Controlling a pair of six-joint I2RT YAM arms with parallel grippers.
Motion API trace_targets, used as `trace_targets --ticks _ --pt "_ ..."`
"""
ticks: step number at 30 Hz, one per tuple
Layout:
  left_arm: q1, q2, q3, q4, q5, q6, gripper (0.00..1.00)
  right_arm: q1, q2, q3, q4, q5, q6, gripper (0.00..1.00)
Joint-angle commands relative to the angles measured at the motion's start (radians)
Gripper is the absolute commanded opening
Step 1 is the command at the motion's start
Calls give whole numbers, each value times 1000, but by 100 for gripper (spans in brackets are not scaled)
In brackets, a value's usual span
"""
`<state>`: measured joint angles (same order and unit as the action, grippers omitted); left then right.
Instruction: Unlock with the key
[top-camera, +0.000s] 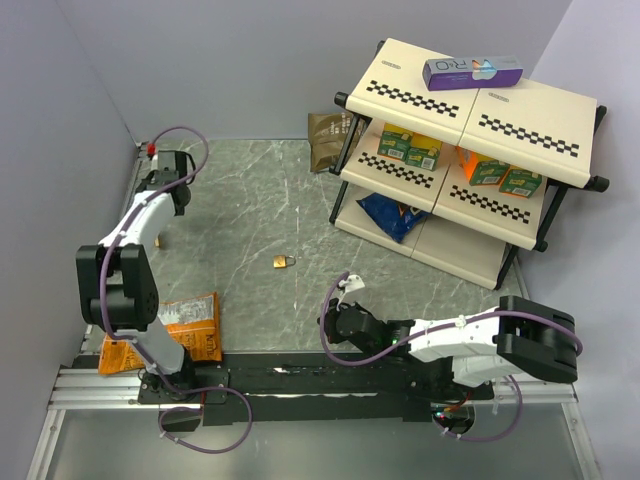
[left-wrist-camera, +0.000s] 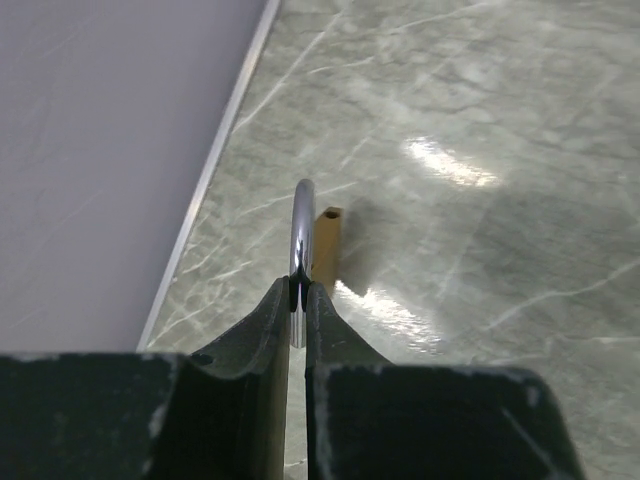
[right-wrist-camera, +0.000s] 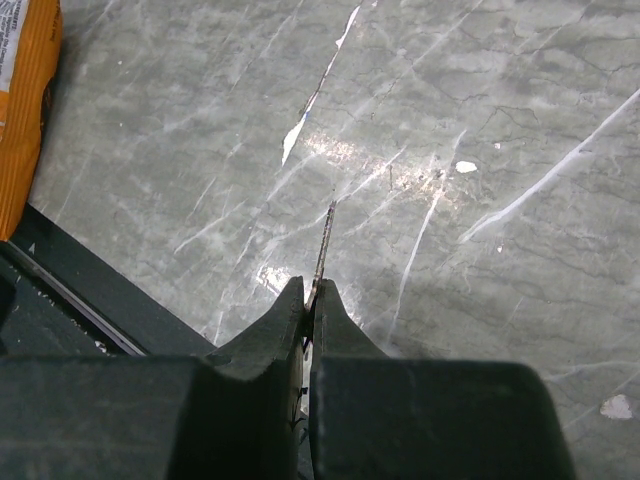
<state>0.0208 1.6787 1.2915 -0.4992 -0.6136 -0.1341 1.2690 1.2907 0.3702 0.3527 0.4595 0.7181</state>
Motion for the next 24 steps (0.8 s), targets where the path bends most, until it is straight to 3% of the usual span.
trace_targets --ticks 1,24 --pt "-54 38 19 -2 41 -25 1 -5 -19 4 34 21 15 0" --pt "-111 266 110 -70 126 -61 1 -2 24 30 38 4 4 0"
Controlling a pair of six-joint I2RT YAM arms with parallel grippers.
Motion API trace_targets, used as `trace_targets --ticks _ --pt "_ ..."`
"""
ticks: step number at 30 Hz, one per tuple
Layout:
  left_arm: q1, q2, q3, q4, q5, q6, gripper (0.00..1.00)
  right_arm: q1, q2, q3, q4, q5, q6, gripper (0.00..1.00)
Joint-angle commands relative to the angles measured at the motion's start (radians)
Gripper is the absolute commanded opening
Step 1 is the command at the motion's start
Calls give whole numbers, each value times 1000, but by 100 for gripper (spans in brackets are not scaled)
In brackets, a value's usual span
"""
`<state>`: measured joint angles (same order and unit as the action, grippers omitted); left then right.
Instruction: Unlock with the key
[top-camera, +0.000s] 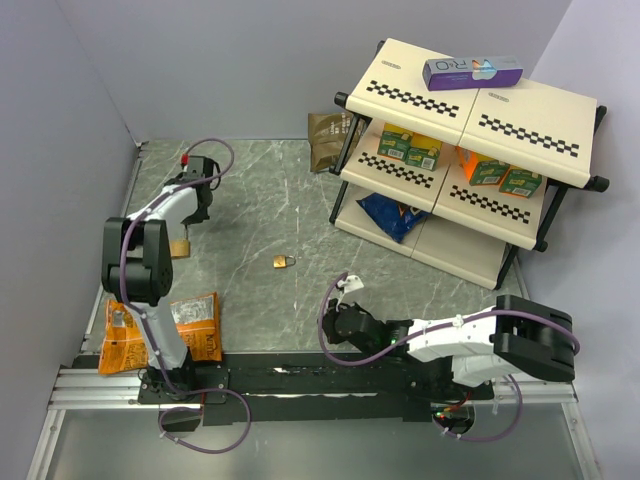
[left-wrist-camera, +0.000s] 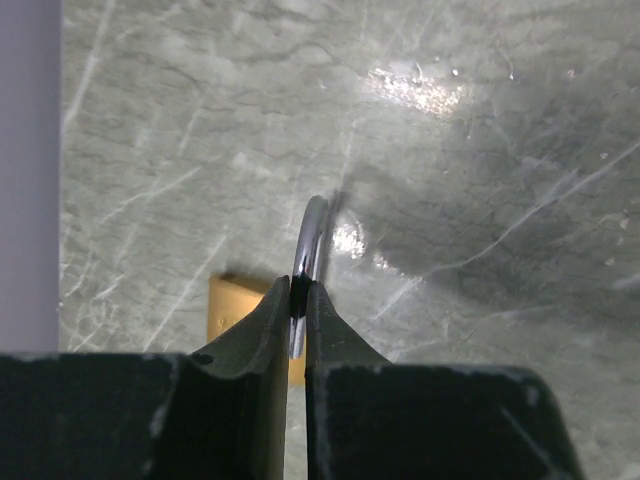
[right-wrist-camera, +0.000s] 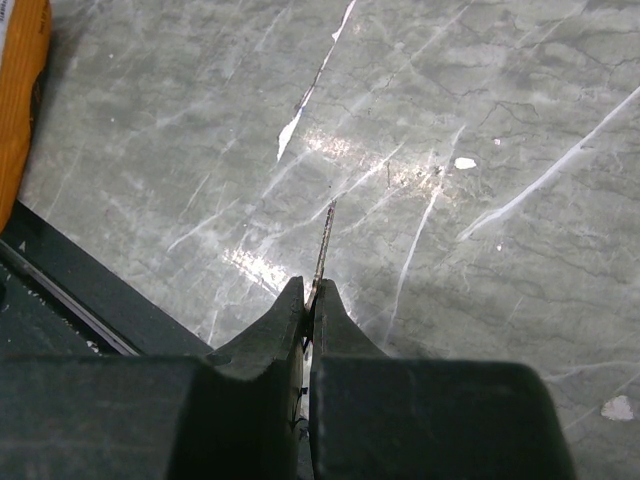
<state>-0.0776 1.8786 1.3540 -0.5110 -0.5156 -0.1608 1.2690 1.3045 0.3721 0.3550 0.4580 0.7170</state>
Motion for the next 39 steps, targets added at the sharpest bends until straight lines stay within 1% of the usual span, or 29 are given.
trace_targets --ticks 1,8,13,14,15,16,18,19,21,22,24,25,27,30,31,33,34,35,36,37,38,39 --pt "-17 82 54 -69 14 -36 1 0 12 30 36 5 6 0" --pt "-66 151 82 -96 -26 -42 1 -2 3 22 38 4 10 0" --pt "-74 192 91 -113 -12 -42 1 -2 -2 19 38 2 13 0" --pt "-76 200 99 -121 -3 -43 2 -2 -4 16 38 2 13 0" --pt "-77 211 105 -132 2 -45 5 -2 -4 16 38 2 13 0" --pt "-83 212 109 -136 3 -45 15 -2 -5 14 36 2 13 0" --pt "-93 208 111 -138 3 -45 30 -2 -11 13 32 7 15 0" --pt "-103 200 111 -133 0 -45 46 -2 -14 13 27 7 15 0" --pt "-117 163 103 -124 6 -42 59 -2 -28 10 19 13 15 0" --pt "-129 148 96 -110 12 -40 70 -2 -34 8 12 14 12 0" --pt "-139 101 89 -101 22 -46 78 -3 -53 4 7 13 9 0" --pt "-148 85 88 -97 19 -46 84 -3 -62 2 6 11 4 0" --pt "-156 39 82 -87 22 -48 88 -3 -93 -7 -1 11 2 0" --pt "-169 -44 57 -54 64 -49 98 -3 -151 -33 22 -5 -53 0" --pt "-181 -68 42 -44 87 -48 99 -10 -169 -44 35 -30 -66 0" --pt "-194 -157 19 -3 112 -43 99 -23 -230 -68 42 -60 -102 0" --pt "-206 -189 -12 12 153 -43 99 -34 -252 -73 42 -90 -117 0" --pt "-214 -264 -30 47 185 -43 100 -54 -296 -81 38 -129 -129 0" --pt "-220 -307 -53 69 218 -43 99 -60 -324 -88 35 -146 -151 0" --pt "-231 -350 -105 97 254 -46 99 -69 -355 -97 42 -168 -165 0" --pt "-235 -440 -134 124 372 -45 99 -98 -413 -116 53 -241 -180 0" --pt "-240 -485 -162 178 432 -43 99 -115 -447 -122 56 -269 -191 0"
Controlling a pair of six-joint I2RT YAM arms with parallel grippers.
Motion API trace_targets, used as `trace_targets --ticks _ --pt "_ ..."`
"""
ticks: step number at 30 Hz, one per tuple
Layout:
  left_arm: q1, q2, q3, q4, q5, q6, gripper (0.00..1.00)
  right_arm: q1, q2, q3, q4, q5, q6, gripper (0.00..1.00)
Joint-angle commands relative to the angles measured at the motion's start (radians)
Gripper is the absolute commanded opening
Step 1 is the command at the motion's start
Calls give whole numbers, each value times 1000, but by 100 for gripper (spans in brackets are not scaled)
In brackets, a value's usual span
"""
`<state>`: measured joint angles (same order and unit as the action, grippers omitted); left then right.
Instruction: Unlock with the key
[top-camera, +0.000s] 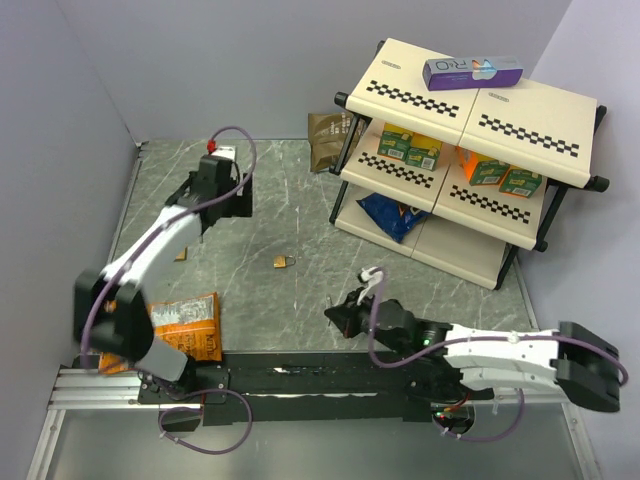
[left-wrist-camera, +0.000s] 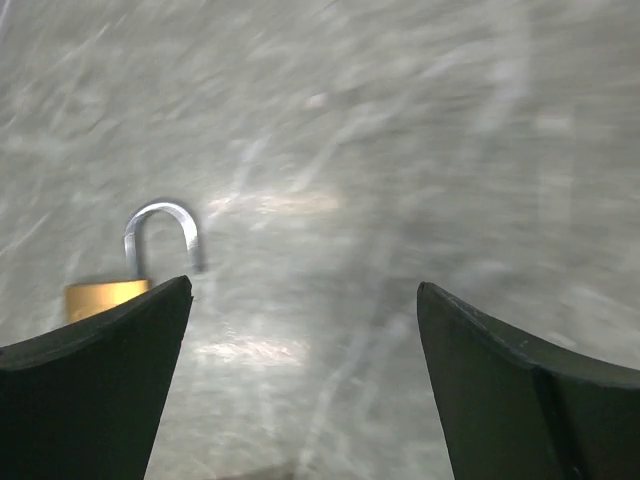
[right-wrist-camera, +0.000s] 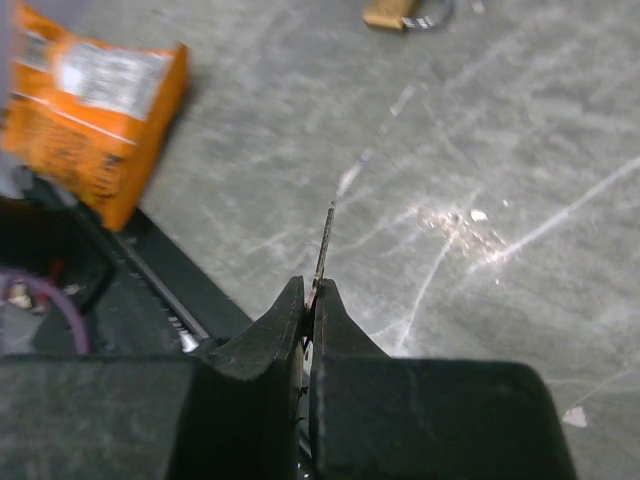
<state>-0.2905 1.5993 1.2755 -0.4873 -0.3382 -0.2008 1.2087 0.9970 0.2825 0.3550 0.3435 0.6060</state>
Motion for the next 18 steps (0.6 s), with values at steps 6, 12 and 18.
trace_targets --ticks 6,12,18 --pt "-47 -513 -349 380 900 -15 99 -170 -323 -49 96 -392 -98 0" --pt "-81 -550 -479 625 1295 -184 99 -209 -333 12 192 -592 -114 0" --pt "-186 -483 -484 662 1432 -238 98 -213 -262 52 331 -741 -62 0"
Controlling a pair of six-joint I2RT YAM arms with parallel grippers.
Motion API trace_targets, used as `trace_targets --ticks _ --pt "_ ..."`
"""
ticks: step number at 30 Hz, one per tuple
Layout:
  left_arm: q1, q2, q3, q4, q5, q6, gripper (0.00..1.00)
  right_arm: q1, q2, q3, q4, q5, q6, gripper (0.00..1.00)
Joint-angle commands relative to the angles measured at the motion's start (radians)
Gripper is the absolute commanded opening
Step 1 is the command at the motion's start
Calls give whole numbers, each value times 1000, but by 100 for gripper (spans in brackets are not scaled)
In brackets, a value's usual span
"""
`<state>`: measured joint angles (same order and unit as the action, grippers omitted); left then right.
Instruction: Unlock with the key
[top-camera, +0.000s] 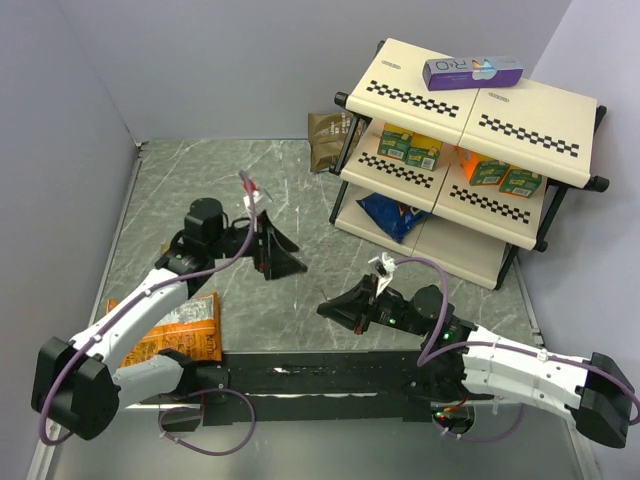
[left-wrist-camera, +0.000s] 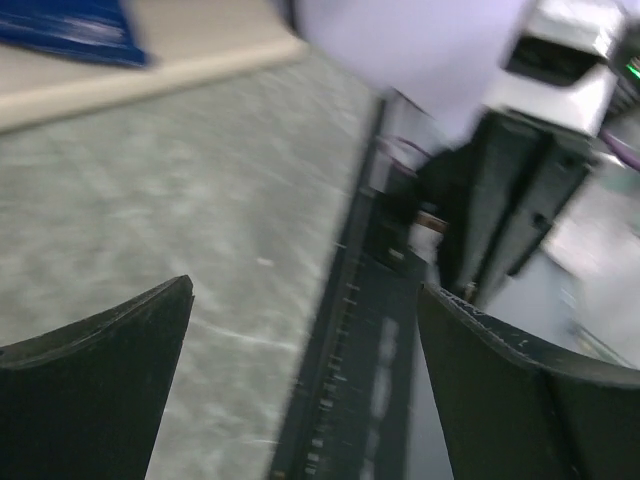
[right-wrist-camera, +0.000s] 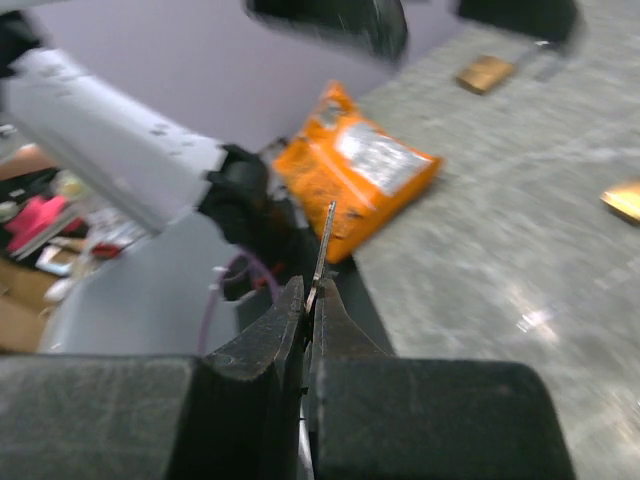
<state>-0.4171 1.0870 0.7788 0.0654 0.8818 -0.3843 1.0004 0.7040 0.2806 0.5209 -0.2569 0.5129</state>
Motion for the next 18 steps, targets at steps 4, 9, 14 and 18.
trace_targets --ticks 4,9,14,18 --pt "-147 47 20 99 292 -42 99 -9 25 51 173 -87 61 0" --pt "-212 53 14 100 333 -27 100 -9 25 45 195 -12 87 0" --pt "-270 88 33 37 309 15 99 -8 -1 40 220 36 84 0" --pt "-288 102 31 57 292 2 85 -9 -17 42 223 51 73 0"
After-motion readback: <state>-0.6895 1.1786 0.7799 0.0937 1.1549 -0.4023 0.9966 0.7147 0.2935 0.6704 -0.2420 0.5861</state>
